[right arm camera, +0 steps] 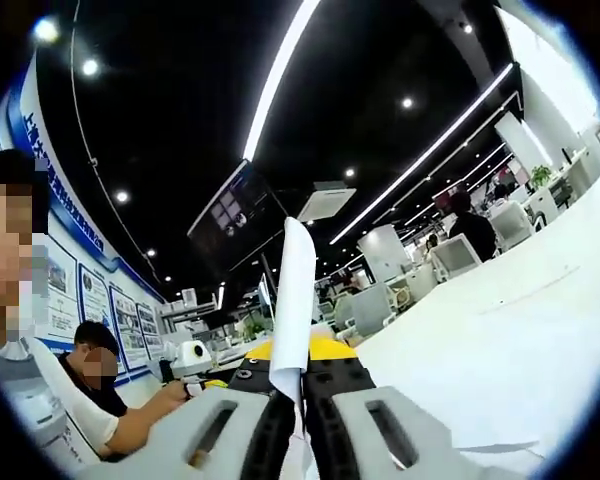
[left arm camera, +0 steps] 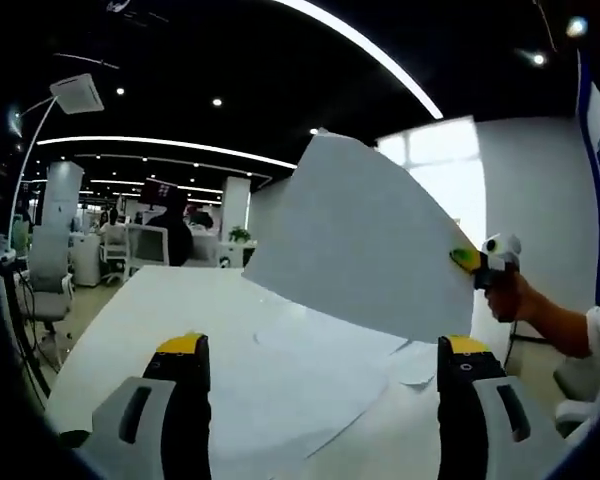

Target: Organize the stack of printing papers by aligning and flattening the scattered papers on the table

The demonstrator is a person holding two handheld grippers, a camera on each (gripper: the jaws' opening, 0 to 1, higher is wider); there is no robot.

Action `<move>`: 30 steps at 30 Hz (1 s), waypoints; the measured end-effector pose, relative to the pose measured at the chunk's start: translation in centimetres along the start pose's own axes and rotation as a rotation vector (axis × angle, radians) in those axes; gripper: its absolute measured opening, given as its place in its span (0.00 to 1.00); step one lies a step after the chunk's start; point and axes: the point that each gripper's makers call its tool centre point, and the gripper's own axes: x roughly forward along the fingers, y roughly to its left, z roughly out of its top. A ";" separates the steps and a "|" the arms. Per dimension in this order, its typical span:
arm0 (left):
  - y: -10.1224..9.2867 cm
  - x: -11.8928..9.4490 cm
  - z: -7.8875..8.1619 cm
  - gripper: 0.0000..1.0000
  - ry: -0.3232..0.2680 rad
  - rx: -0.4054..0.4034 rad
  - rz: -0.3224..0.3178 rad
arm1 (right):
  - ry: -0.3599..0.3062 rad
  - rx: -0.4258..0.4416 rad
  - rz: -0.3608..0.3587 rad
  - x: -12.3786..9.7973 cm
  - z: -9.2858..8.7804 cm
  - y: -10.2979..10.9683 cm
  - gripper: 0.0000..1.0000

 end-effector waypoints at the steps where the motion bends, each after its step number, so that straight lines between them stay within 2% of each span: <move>1: -0.1 0.2 -0.2 0.97 0.002 0.000 -0.001 | 0.001 0.000 0.002 0.0 0.0 0.0 0.00; 6: -0.7 1.0 -0.9 0.97 0.014 -0.018 -0.022 | 0.005 0.009 0.013 0.0 -0.2 0.4 0.00; 17: -1.7 1.5 -1.0 0.96 0.000 -0.032 -0.045 | 0.008 0.008 0.025 -0.1 0.3 1.0 0.00; 24: -2.0 1.5 -0.2 0.96 -0.029 -0.056 -0.054 | 0.015 -0.003 0.035 0.1 0.2 1.7 0.00; 30: -2.6 1.5 -0.1 0.96 -0.031 -0.059 -0.063 | 0.021 -0.006 0.049 0.1 0.1 2.6 0.00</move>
